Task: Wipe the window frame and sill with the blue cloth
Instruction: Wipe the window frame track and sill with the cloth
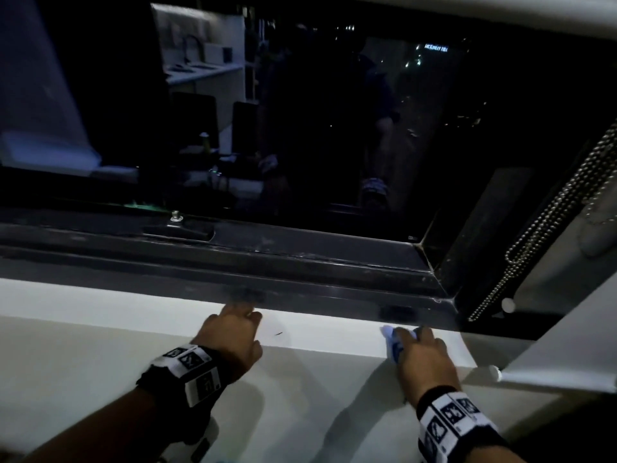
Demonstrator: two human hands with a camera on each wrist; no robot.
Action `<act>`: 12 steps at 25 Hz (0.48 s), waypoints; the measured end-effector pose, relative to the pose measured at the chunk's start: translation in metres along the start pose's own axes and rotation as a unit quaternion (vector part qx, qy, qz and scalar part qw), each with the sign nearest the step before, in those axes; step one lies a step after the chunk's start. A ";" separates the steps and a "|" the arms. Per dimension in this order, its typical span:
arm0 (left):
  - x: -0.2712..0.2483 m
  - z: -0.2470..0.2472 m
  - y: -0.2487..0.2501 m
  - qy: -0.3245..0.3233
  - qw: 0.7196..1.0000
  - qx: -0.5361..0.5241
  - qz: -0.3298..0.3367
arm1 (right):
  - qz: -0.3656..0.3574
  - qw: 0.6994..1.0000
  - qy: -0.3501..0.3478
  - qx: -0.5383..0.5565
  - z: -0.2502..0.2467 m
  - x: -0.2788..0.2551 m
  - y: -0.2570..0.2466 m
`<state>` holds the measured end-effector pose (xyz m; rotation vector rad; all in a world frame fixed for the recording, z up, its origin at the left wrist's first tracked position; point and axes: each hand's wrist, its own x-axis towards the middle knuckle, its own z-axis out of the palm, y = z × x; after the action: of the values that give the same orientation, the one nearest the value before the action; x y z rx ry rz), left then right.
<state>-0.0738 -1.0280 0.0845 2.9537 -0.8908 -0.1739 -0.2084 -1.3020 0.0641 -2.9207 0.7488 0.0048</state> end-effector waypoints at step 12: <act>-0.003 0.012 -0.037 -0.041 0.999 -0.018 -0.012 | -0.069 0.990 -0.060 0.109 -0.008 -0.014 -0.046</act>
<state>-0.0576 -0.9952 0.0700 2.9436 -0.8517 -0.3097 -0.1990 -1.2567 0.0784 -2.7290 0.4942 0.0803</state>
